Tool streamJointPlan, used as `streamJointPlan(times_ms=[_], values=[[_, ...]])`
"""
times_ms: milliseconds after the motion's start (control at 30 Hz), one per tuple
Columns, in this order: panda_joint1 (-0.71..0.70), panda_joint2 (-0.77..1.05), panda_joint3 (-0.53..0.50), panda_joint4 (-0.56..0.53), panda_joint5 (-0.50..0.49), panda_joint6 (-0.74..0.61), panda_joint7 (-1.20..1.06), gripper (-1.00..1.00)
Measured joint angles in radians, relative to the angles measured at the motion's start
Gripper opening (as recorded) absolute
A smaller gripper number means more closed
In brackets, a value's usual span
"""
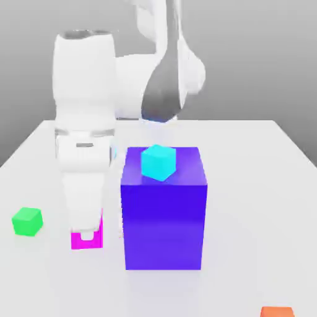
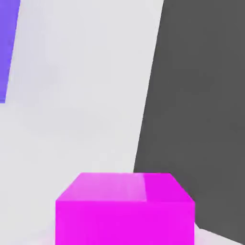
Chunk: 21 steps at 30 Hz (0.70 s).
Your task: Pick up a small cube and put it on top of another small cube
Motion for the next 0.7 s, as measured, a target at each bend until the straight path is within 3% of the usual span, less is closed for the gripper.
streamJointPlan(times_ms=[267,700], values=[[-0.334,-0.002,-0.170,-0.104,-0.025,-0.045,-0.392,-1.00],[-0.325,0.102,-0.164,-0.104,0.085,0.037,-0.511,-1.00]])
